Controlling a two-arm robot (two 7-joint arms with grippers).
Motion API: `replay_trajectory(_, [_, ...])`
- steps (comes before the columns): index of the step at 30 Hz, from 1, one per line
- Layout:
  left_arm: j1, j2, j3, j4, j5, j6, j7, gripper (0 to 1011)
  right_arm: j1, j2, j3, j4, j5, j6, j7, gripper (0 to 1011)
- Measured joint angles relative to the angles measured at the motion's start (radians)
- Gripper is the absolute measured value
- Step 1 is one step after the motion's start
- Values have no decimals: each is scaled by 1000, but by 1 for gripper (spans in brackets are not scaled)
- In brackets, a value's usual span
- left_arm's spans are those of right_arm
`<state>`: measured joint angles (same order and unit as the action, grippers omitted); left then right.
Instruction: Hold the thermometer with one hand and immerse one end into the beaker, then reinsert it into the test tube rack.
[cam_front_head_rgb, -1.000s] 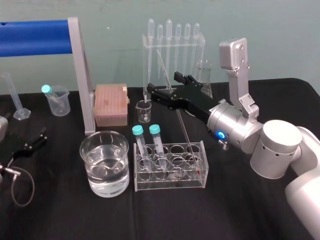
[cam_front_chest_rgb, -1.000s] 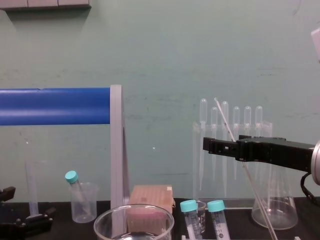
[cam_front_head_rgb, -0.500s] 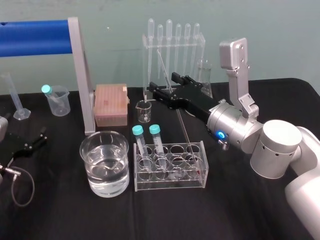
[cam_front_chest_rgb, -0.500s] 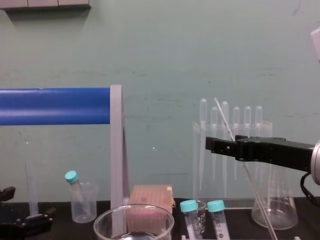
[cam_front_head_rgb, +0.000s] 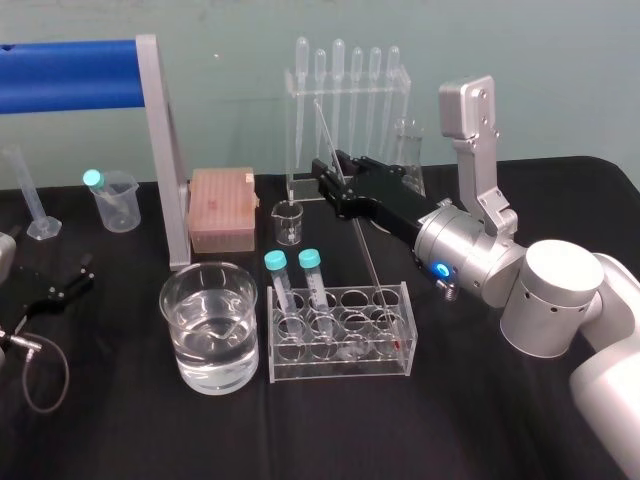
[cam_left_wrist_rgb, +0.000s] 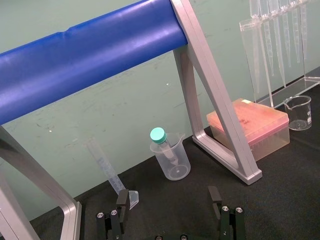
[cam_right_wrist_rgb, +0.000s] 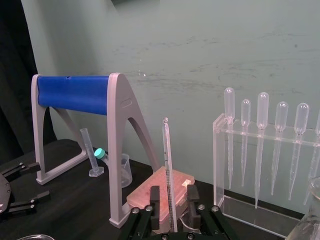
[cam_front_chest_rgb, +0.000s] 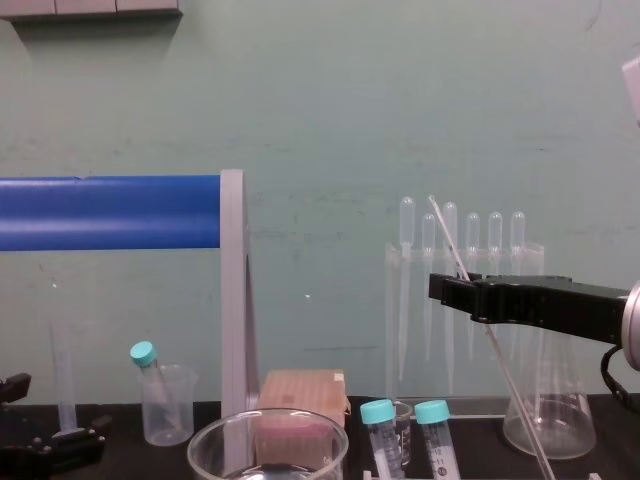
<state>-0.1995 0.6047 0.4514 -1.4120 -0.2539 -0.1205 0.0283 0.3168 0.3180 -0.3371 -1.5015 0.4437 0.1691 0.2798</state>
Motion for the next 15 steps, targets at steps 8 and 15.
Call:
replay_trajectory(8, [0, 0, 0, 0, 0, 0, 0, 1008, 0, 0, 0, 0, 0, 0, 0, 137])
replay_trajectory(15, [0, 0, 0, 0, 0, 0, 0, 1008, 0, 0, 0, 0, 0, 0, 0, 58])
